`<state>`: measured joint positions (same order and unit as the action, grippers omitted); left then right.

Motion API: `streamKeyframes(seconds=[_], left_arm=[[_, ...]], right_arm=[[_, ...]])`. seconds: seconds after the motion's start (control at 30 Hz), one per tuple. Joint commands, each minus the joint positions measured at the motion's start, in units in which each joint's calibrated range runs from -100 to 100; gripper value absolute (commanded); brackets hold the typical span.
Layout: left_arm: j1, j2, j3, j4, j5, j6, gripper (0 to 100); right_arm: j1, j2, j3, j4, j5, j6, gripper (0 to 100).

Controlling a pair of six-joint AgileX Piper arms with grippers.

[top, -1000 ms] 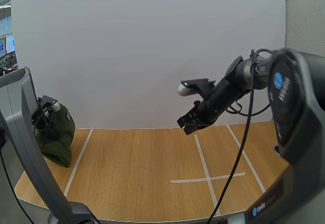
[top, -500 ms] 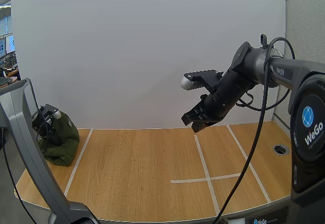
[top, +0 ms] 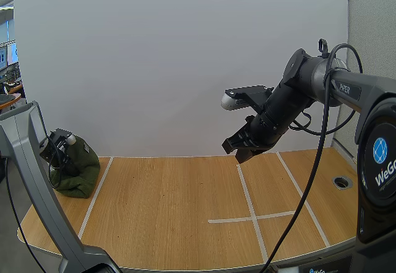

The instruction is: Fold the towel

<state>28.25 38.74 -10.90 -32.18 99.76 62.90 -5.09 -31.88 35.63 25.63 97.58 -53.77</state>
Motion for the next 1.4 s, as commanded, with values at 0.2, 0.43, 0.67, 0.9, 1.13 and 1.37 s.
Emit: streamKeyframes(seconds=[0.2,0.43,0.67,0.9,1.13,1.37], left_arm=[[-1.84,0.74,4.61,-2.77,0.24,-1.19,0],[-2.66,0.35,5.57,-3.08,0.24,-1.28,0],[-2.59,0.05,5.45,-0.09,0.24,-1.16,0],[-0.61,0.05,1.73,-0.68,0.24,-1.02,0],[0.66,-0.08,-0.06,-1.86,0.24,-2.47,0],[0.59,-0.08,-0.06,-2.78,0.24,-2.38,0]], right_arm=[[-0.17,-0.90,0.18,-0.27,0.37,0.11,0],[-0.17,-0.90,0.18,-0.27,-0.74,0.11,0],[-0.17,-0.90,0.18,-0.27,-1.49,0.11,0],[-0.17,-0.90,0.18,-0.27,-0.75,0.11,0],[-0.17,-0.90,0.18,-0.27,-0.75,0.11,0],[-0.17,-0.90,0.18,-0.27,-0.75,0.11,0]])
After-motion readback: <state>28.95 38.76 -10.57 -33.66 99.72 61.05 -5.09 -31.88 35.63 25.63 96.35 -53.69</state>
